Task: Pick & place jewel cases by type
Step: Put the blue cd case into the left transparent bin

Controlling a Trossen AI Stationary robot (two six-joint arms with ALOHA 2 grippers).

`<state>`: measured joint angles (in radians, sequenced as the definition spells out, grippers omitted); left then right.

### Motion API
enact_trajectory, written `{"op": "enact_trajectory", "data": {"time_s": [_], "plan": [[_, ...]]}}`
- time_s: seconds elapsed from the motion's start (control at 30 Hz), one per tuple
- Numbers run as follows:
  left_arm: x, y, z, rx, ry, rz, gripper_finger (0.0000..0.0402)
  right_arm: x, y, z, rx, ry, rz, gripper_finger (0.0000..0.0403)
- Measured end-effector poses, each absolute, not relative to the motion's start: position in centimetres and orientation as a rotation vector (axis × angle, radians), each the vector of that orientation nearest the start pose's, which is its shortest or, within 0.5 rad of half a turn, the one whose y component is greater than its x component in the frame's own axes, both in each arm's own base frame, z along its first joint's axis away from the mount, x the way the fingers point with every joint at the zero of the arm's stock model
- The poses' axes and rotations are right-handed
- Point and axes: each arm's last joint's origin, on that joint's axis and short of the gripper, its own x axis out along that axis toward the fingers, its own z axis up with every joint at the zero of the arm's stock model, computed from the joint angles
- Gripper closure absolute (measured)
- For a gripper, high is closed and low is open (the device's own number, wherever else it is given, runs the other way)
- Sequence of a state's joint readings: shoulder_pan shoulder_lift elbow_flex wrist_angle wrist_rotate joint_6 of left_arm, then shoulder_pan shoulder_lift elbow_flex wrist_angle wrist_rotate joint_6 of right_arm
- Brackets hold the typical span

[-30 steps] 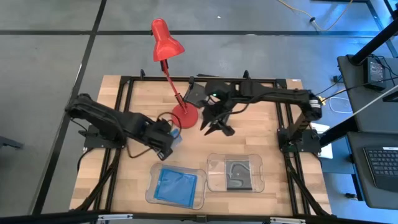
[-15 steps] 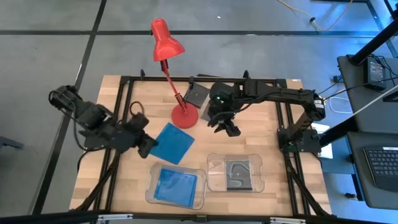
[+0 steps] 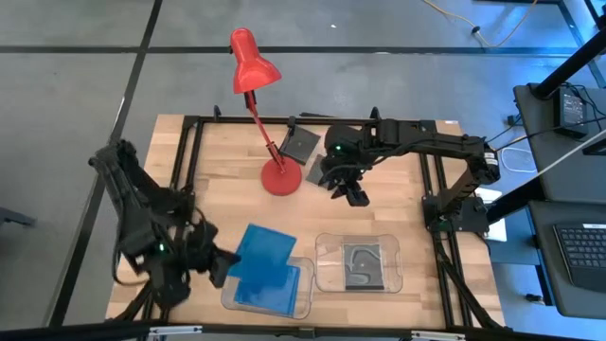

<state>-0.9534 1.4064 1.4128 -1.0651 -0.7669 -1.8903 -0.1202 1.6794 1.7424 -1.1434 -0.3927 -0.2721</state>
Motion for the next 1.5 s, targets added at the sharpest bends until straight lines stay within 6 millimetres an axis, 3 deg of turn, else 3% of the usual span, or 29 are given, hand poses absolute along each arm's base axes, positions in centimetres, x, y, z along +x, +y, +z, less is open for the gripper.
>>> {"op": "enact_trajectory", "data": {"time_s": [0.3,0.7,1.07,1.27,1.5], "plan": [[18.6,-25.3,30.5,-1.146,0.506,0.529,0.0355,34.0,-3.0,36.0,0.016,0.931,0.374,0.0269],[19.9,-27.2,27.1,-1.151,0.513,0.612,0.0354,34.4,-1.9,36.2,-0.009,0.896,0.4,0.0269],[20.0,-27.0,26.7,-1.141,0.554,0.64,0.0345,34.6,-1.3,36.4,-0.028,0.874,0.418,0.0269],[20.3,-27.1,26.6,-1.15,0.699,0.637,0.0351,34.6,-1.2,36.4,-0.03,0.873,0.42,0.027],[20.1,-27.0,27.6,-1.211,0.703,0.598,0.0352,34.7,-1.2,36.4,-0.034,0.866,0.42,0.027]]}}
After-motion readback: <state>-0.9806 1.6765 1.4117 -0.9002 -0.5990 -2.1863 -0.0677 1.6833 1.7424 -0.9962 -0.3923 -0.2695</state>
